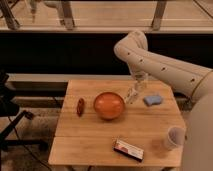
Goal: Stand the bottle upright
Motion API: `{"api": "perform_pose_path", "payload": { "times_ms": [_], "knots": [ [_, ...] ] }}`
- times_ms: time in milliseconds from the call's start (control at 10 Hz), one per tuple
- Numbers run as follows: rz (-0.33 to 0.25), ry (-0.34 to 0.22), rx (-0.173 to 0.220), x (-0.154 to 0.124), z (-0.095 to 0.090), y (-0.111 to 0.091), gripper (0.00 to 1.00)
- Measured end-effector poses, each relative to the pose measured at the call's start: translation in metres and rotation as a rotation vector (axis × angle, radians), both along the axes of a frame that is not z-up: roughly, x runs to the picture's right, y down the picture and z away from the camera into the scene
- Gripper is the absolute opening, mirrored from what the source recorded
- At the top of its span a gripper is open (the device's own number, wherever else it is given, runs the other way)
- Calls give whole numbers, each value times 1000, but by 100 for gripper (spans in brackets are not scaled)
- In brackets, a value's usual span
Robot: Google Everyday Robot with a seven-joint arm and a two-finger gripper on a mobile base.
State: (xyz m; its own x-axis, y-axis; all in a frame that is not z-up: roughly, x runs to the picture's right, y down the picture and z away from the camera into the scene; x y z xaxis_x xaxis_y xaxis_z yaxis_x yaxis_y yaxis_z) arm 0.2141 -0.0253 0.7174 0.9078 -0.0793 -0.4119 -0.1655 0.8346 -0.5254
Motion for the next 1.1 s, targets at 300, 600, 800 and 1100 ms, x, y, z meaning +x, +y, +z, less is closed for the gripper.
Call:
{"api": "perform_pose_path", "payload": {
  "times_ms": [300,600,800,1100],
  "knots": [
    [13,-84,28,25,-28,9,0],
    [-108,-146,60,37,-51,9,0],
    [-194,-178,51,40,-56,21,0],
    [-256,-236,10,42,-56,47,0]
  ]
}}
